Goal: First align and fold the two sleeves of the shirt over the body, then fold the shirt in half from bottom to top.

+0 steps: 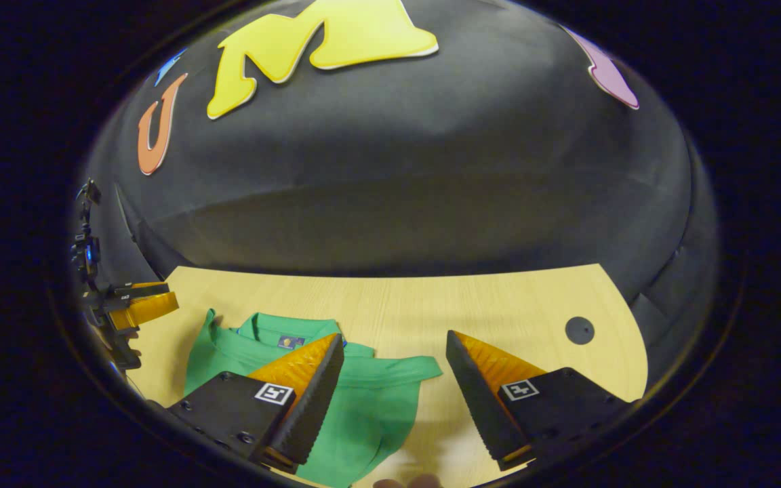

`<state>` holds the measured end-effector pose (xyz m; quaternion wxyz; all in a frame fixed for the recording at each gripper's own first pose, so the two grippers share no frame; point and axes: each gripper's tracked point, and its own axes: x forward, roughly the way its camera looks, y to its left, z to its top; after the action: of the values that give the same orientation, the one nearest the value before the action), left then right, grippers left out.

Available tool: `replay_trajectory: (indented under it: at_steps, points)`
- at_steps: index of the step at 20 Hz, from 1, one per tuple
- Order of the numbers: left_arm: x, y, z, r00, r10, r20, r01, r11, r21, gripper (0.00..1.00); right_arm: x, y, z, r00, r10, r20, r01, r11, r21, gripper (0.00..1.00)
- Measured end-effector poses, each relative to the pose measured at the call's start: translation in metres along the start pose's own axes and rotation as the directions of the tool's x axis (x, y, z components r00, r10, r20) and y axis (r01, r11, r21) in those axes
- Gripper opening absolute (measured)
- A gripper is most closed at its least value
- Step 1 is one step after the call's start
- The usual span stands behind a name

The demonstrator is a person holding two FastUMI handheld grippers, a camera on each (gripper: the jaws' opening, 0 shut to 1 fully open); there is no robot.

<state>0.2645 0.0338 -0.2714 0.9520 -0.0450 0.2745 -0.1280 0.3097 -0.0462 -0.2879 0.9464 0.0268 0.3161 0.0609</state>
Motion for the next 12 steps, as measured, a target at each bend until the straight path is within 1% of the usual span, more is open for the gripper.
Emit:
replay_trajectory:
  at_steps: [1,2,5,7,8,9,11,12]
  points:
    - [-0.008,0.001,0.002,1.0,0.009,0.009,-0.009,1.0,0.001,0.99,-0.007,0.001,0.003,1.0,-0.004,0.013,0.004,1.0,-0.006,0.96]
    - [-0.02,0.0,0.004,1.0,0.015,0.018,-0.015,1.0,0.027,0.99,-0.014,0.004,0.005,1.0,-0.001,0.022,0.001,1.0,-0.005,0.9]
    - [-0.055,-0.004,0.022,0.998,0.034,0.058,-0.041,0.992,0.122,0.99,-0.042,0.019,0.01,0.998,0.02,0.052,-0.02,1.0,0.002,0.9]
    - [-0.083,-0.002,0.033,0.993,0.065,0.098,-0.079,0.986,0.144,0.99,-0.067,0.032,0.012,0.997,0.035,0.074,-0.035,0.999,-0.001,0.9]
    - [-0.098,-0.006,0.036,0.991,0.065,0.114,-0.081,0.986,0.146,0.99,-0.084,0.039,0.013,0.995,0.044,0.086,-0.044,0.999,-0.004,0.93]
    - [-0.116,-0.012,0.039,0.99,0.06,0.13,-0.077,0.988,0.133,0.99,-0.099,0.044,0.014,0.994,0.049,0.099,-0.048,0.999,-0.009,0.93]
    - [-0.156,-0.023,0.051,0.98,0.074,0.186,-0.092,0.992,0.09,0.99,-0.14,0.055,0.02,0.988,0.056,0.146,-0.053,0.998,-0.022,0.93]
    - [-0.181,-0.026,0.057,0.972,0.086,0.219,-0.103,0.992,0.072,0.99,-0.16,0.059,0.025,0.983,0.055,0.174,-0.051,0.998,-0.028,0.97]
